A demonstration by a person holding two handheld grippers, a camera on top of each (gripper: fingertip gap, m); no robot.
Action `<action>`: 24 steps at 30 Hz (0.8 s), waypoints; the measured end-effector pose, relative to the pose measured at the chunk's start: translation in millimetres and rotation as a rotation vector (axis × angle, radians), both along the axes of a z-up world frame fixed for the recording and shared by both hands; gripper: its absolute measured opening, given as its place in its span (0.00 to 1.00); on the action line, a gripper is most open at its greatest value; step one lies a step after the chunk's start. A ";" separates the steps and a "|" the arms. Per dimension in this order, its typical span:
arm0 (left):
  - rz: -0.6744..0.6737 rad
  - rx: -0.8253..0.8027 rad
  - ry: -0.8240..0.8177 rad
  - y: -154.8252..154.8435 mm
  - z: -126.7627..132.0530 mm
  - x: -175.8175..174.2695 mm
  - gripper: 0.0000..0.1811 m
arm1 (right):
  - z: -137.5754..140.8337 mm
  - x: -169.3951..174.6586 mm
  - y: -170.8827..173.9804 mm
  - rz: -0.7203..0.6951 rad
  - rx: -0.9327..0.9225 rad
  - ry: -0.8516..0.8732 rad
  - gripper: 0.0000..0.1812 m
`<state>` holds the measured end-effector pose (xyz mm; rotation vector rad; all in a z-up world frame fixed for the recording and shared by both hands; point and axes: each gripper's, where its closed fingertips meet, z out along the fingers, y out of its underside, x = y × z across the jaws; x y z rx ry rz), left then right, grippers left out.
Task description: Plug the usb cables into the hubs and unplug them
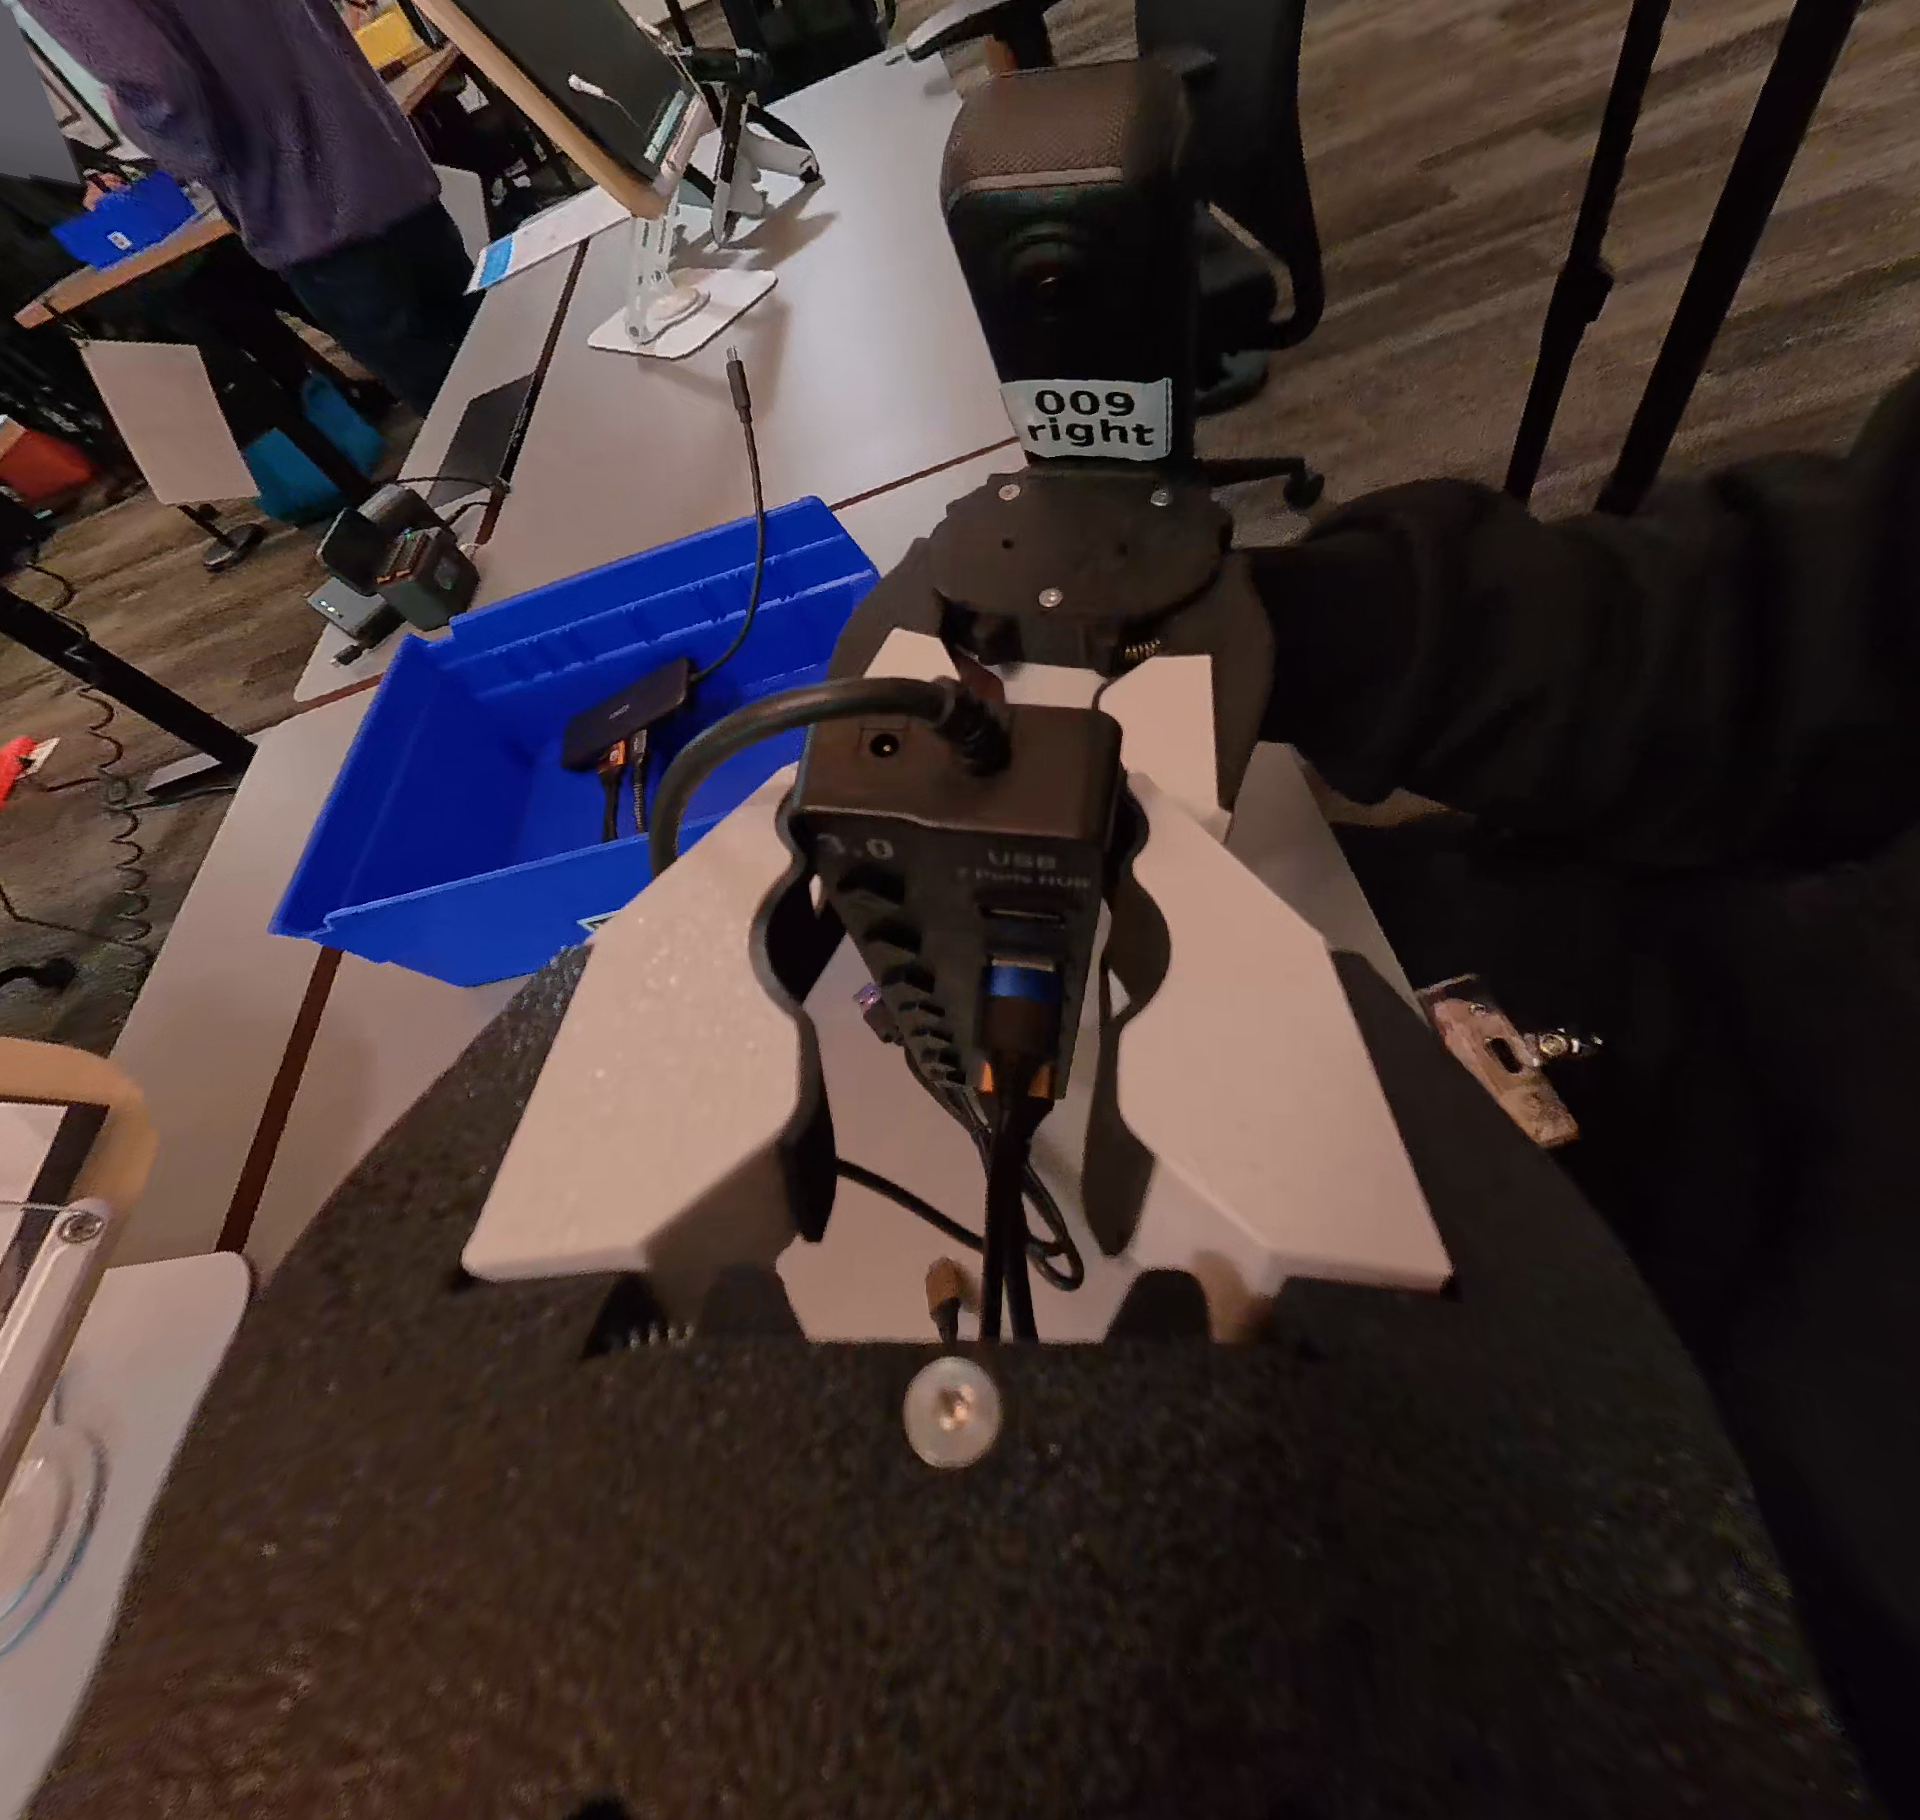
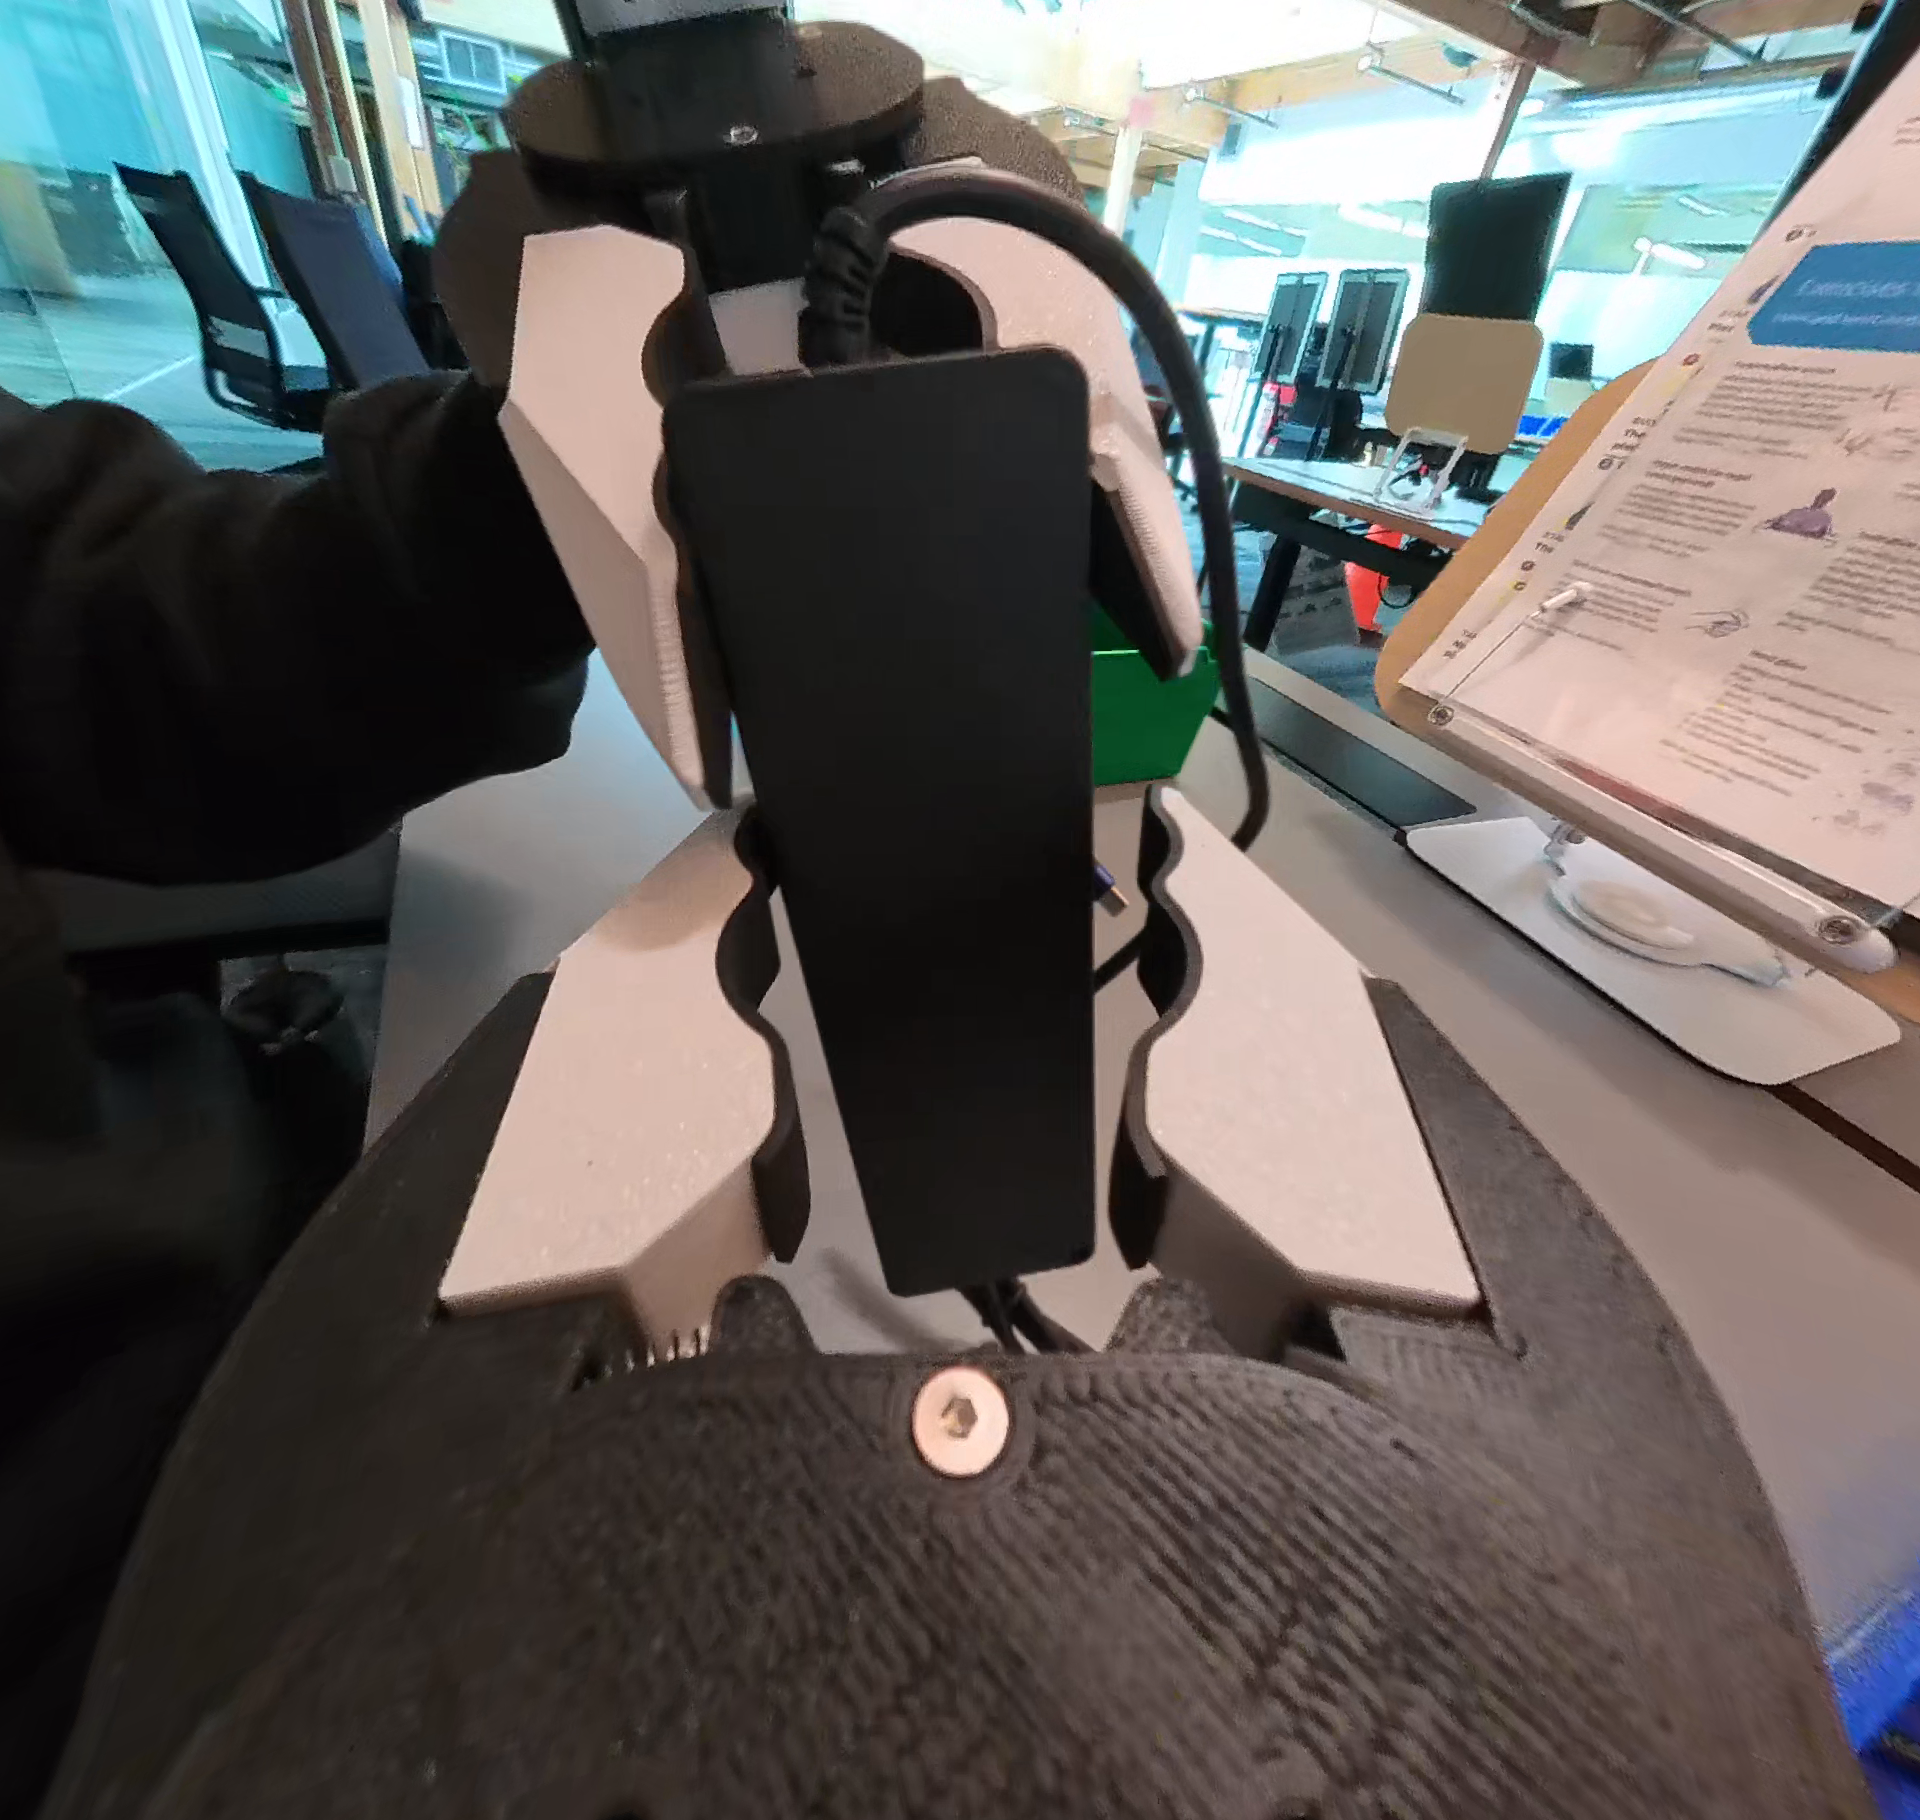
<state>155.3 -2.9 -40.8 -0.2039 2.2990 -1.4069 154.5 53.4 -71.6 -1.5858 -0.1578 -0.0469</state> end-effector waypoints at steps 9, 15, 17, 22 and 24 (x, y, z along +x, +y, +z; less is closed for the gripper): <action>0.004 -0.024 -0.026 5.3 9.3 -3.9 0.31 | 2.7 -7.5 2.4 0.039 0.006 -0.013 0.29; 0.023 -0.032 0.018 30.2 8.6 -23.2 0.19 | 10.9 -6.5 -11.4 0.087 0.076 0.008 0.29; 0.039 0.001 0.036 31.8 -2.4 -23.3 0.18 | 14.6 -8.8 -11.6 0.103 0.097 0.010 0.29; 0.034 -0.012 0.013 28.4 -6.4 -25.2 0.07 | 15.0 -10.5 -10.3 0.105 0.099 0.013 0.30; 0.055 -0.004 -0.010 30.5 -6.8 -22.3 0.06 | 13.7 -9.6 -8.7 0.096 0.093 0.023 0.30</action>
